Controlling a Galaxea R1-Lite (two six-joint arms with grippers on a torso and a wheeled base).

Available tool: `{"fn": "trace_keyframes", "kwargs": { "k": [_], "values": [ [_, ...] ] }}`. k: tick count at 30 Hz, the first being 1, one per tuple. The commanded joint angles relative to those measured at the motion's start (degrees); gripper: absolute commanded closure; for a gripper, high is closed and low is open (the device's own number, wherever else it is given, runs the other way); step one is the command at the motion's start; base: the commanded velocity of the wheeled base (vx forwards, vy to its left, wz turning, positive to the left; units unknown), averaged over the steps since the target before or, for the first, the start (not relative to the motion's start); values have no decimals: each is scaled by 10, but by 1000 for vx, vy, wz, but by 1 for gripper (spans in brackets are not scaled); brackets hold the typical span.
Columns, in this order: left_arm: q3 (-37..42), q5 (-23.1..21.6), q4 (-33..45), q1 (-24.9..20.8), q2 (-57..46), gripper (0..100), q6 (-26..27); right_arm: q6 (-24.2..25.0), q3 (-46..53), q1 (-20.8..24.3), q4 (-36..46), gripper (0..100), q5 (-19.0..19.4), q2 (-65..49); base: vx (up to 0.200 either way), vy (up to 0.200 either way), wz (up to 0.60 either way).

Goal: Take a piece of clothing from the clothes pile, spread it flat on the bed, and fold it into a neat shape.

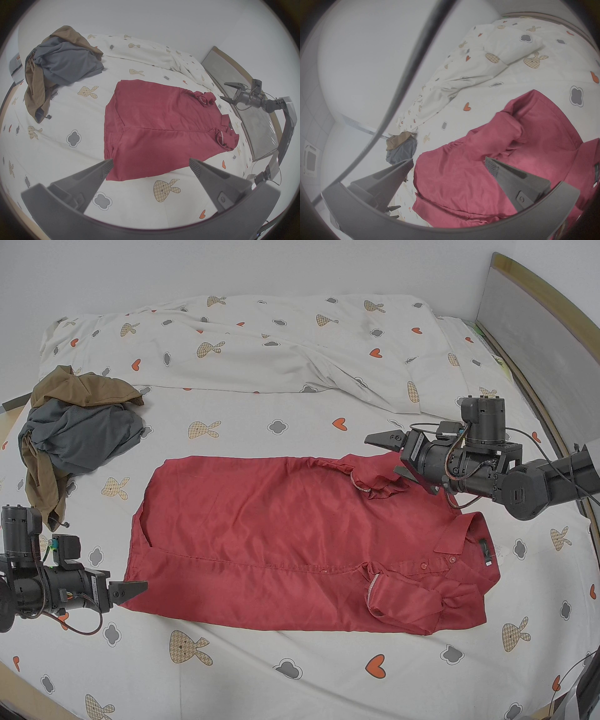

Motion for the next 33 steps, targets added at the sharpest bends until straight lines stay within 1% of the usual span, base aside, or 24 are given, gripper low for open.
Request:
{"fn": "trace_keyframes", "kwargs": {
  "k": [1,3,7,12,16,20,21,23,30,33],
  "values": [
    [5,0,0,1,7,0,0,0,-16,-12,14,0,3,14,0,0,0],
    [8,0,1,1,3,0,-1,-2,-17,-18,27,0,3,21,0,0,0],
    [13,1,1,1,-8,0,-4,-2,-17,-24,29,0,4,33,0,0,0],
    [10,1,2,1,-33,0,-23,-2,-21,-36,30,0,14,41,0,0,0],
    [9,2,3,2,-40,0,-24,-2,-34,-44,31,0,14,61,0,0,0],
    [11,18,3,2,-42,0,-23,-2,-39,-48,31,0,14,77,0,0,0],
    [11,30,3,2,-46,0,-23,-1,-47,-51,30,0,13,85,0,0,0],
    [13,32,3,2,-50,0,-24,-2,-60,-53,31,0,13,95,0,0,0],
    [22,32,4,2,-64,0,-23,-1,-107,-55,47,0,14,118,0,0,0],
    [29,32,4,2,-71,0,-23,-1,-150,-59,61,0,14,140,0,0,0]
  ]
}}
